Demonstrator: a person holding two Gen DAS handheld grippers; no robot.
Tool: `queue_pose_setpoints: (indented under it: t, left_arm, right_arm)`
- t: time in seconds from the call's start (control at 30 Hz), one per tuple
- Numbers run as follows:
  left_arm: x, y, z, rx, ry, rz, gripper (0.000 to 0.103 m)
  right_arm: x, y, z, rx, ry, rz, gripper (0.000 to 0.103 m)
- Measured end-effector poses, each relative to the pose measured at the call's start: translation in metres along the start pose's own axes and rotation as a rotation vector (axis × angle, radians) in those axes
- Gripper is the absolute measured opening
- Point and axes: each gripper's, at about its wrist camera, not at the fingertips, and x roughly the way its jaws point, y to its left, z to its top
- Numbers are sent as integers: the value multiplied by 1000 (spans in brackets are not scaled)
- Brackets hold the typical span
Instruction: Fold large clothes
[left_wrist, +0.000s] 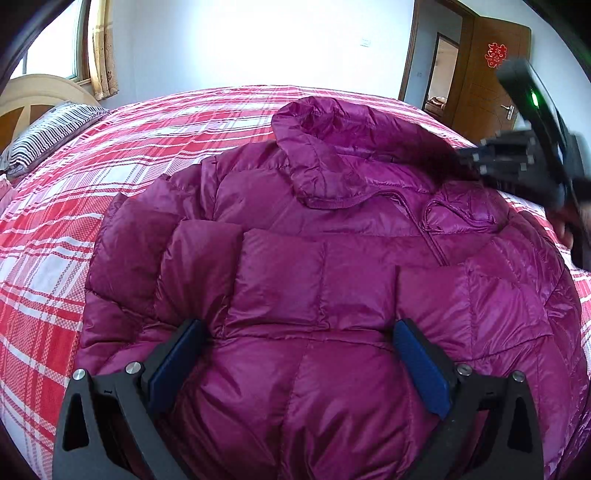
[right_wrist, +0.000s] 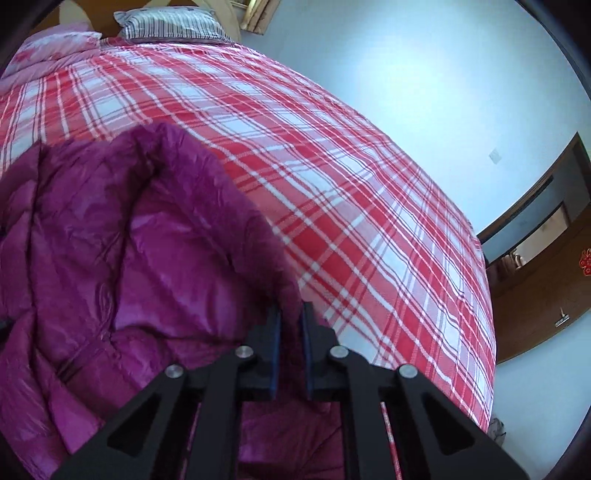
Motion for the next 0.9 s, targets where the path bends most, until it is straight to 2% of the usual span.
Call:
queue_pose_setpoints:
  t: [0.27, 0.4, 0.47, 0.5, 0.57, 0.63, 0.7, 0.77, 0.83, 0.9]
  left_arm:
    - [0, -1, 2, 3, 7, 2, 102]
    - [-13, 1, 14, 10, 36, -38, 102]
    - [-29, 1, 33, 24, 12, -50, 102]
    - [-40, 2, 49, 29, -27, -36, 102]
    - [-50, 4, 81, 43, -83, -6, 102]
    - [-46, 7, 121, 55, -128, 61, 102]
    - [-25, 10, 155, 56, -120, 106, 102]
    - [-1, 13, 179, 52, -112, 183, 102]
    - [24, 18, 195, 25, -81, 195, 102]
    - [45, 23, 196, -29, -30, 189, 102]
  right_arm:
    - [23, 18, -35, 76, -31, -20, 12]
    - [30, 22, -37, 85, -50, -48, 12]
    - [31, 23, -36, 77, -51, -54, 12]
    - [32, 24, -37, 77, -53, -54, 12]
    - [33, 23, -36, 81, -58, -54, 12]
    - [32, 23, -40, 85, -62, -54, 12]
    - [33, 23, -40, 91, -64, -46, 12]
    - [33, 21, -41, 101, -65, -35, 12]
    - [33, 21, -41, 102, -69, -37, 12]
    - [33, 22, -42, 99, -71, -43, 12]
